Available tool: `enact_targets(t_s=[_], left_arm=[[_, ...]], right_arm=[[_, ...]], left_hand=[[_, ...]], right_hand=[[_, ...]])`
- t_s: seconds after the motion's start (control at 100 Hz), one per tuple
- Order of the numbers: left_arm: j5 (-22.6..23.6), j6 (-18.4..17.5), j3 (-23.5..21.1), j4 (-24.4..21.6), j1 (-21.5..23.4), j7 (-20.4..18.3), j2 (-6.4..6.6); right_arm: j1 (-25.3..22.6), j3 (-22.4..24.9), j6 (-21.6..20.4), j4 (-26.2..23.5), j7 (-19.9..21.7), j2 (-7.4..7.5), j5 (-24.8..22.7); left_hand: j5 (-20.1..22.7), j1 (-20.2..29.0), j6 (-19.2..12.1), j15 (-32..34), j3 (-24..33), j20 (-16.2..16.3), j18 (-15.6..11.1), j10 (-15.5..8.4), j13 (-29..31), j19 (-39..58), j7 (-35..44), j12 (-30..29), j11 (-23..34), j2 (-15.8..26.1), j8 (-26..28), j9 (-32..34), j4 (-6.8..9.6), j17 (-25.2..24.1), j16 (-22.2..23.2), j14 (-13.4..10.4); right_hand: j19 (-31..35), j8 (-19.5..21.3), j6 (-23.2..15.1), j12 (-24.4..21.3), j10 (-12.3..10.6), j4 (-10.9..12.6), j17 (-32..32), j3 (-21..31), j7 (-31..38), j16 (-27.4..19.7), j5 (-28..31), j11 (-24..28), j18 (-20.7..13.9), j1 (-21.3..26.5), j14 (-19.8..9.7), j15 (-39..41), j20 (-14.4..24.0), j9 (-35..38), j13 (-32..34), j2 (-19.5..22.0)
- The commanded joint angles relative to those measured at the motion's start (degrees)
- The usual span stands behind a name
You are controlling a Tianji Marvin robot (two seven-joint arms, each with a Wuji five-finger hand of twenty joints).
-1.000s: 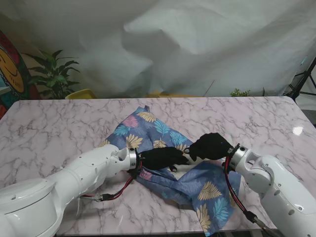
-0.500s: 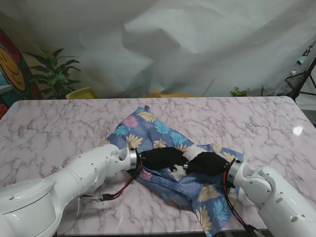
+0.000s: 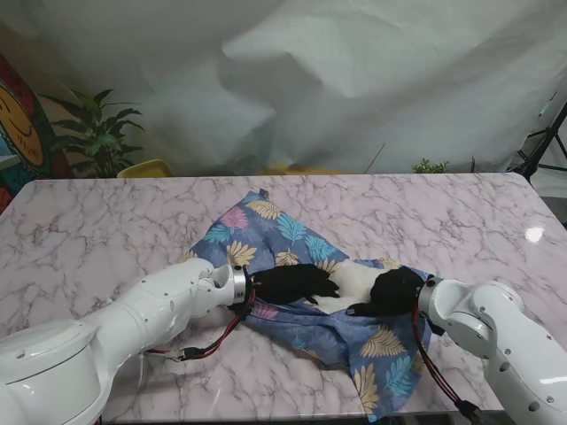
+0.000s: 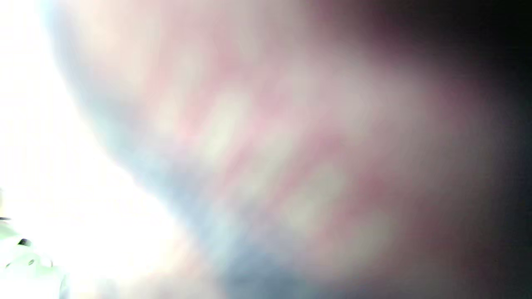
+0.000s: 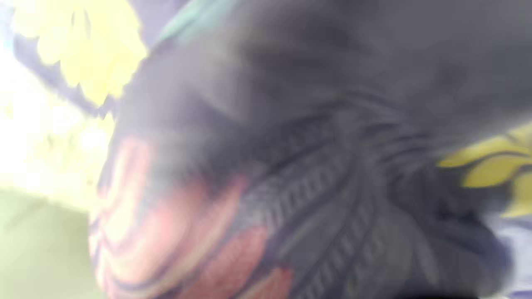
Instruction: Put a pillowcase on a pillow
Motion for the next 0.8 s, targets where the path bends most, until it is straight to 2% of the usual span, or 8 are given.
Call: enact_targets(t_s=[0.0,0.07,0.16,0.4,0.42,0.45,0.64,0.79], left_arm=[[1.08,0.10,1.13,1.26,1.25,-2.12,0.41],[1.06,-0.03,1.18,1.40,1.27,-2.11,0.34],[1.22,-0.21,1.41,1.60,1.20,-1.90,0.21],[1.42,-0.41,1.64,2.02,1.24,-1.38,-0.08],[1.46,-0.45,1.67,2.09,1.25,-1.28,-0.12],[1.50,-0.54,1.71,2.20,1.28,-1.17,-0.18],[2.16,-0.98,2.14,2.42,1.43,-0.26,-0.37],[2.86,-1.32,2.67,2.74,1.42,0.77,-0.79]], right_arm=[[0.79,0.97,-0.29,1.73,-4.33,0.53,-1.42],[1.37,0.70,-1.11,3.39,-15.32,0.74,-7.18],[1.98,0.17,-0.34,4.18,-23.55,0.94,-11.49],[4.91,-2.42,0.96,4.73,-32.81,1.93,-17.15],[5.52,-3.11,1.21,5.37,-34.38,2.02,-17.41],[6.52,-4.33,1.84,6.44,-36.89,2.16,-17.75],[14.52,-13.92,7.09,14.57,-51.57,2.28,-16.86],[21.55,-22.11,7.48,23.35,-60.63,-0.01,-7.96]], left_hand=[[1.36,1.53,-0.71,2.19,0.63,0.71,1.55,-0.17,1.64,2.14,2.50,0.04,0.66,0.64,0.98,1.06,1.00,1.95,0.93,0.45],[1.39,1.58,-0.75,2.21,0.66,0.71,1.55,-0.16,1.67,2.11,2.50,0.02,0.64,0.61,0.99,1.07,1.01,1.95,0.95,0.52],[1.33,1.55,-0.66,2.18,0.61,0.74,1.55,-0.18,1.63,2.08,2.46,0.01,0.62,0.62,0.99,1.06,0.99,1.97,0.94,0.41],[1.35,1.45,-0.68,2.21,0.61,0.78,1.58,-0.18,1.66,2.01,2.44,-0.01,0.60,0.54,1.01,1.05,0.98,1.96,0.99,0.50],[1.36,1.49,-0.65,2.22,0.64,0.79,1.55,-0.16,1.67,2.01,2.43,0.00,0.61,0.51,1.01,1.07,0.98,1.97,0.99,0.49],[1.37,1.49,-0.64,2.19,0.64,0.79,1.56,-0.16,1.61,1.99,2.43,0.00,0.61,0.51,1.01,1.06,0.98,1.95,0.98,0.53],[1.40,1.43,-0.72,2.09,0.63,0.75,1.50,-0.24,1.59,1.80,2.43,-0.01,0.61,0.41,1.04,1.06,0.95,1.91,0.95,0.53],[1.43,1.46,-0.87,1.97,0.64,0.66,1.32,-0.42,1.54,1.55,2.49,0.02,0.66,0.43,1.07,1.11,0.94,1.90,0.92,0.47]], right_hand=[[16.41,3.49,0.53,4.45,-0.24,1.75,5.68,2.21,5.99,7.13,5.07,11.64,-6.38,-1.82,-13.06,7.68,6.87,2.40,1.79,2.16],[16.50,6.45,-0.17,6.41,-2.09,1.87,6.22,2.73,9.72,9.67,5.44,14.46,-5.28,-0.99,-12.23,8.39,12.93,2.35,1.71,1.72],[16.50,9.15,0.47,7.79,-2.35,2.03,6.40,3.63,12.35,11.06,5.64,15.49,-2.78,0.27,-9.80,9.20,16.67,2.23,1.62,0.24],[16.50,11.36,2.15,10.09,-0.95,2.34,6.40,5.20,14.28,12.35,6.01,16.00,0.04,1.08,-6.93,10.12,19.93,2.26,1.48,-1.87],[16.51,11.57,2.48,10.39,-0.70,2.34,6.41,5.82,14.49,25.40,6.04,16.00,0.59,0.89,-21.56,13.22,20.55,2.27,-0.23,-2.34],[16.51,11.73,2.88,10.60,-0.48,2.40,6.41,6.45,14.74,31.57,6.13,16.07,0.93,1.03,-29.21,12.44,20.93,2.28,-1.12,-2.92],[16.51,12.88,3.24,11.91,-0.56,3.89,6.38,13.90,16.21,32.45,6.25,16.22,2.19,-0.21,-30.32,12.26,22.15,2.27,-1.25,-9.28],[16.51,13.43,2.52,12.35,-1.29,3.78,6.38,17.47,16.69,32.45,6.20,16.12,2.18,-0.80,-30.32,12.26,22.14,2.25,-1.25,-12.61]])
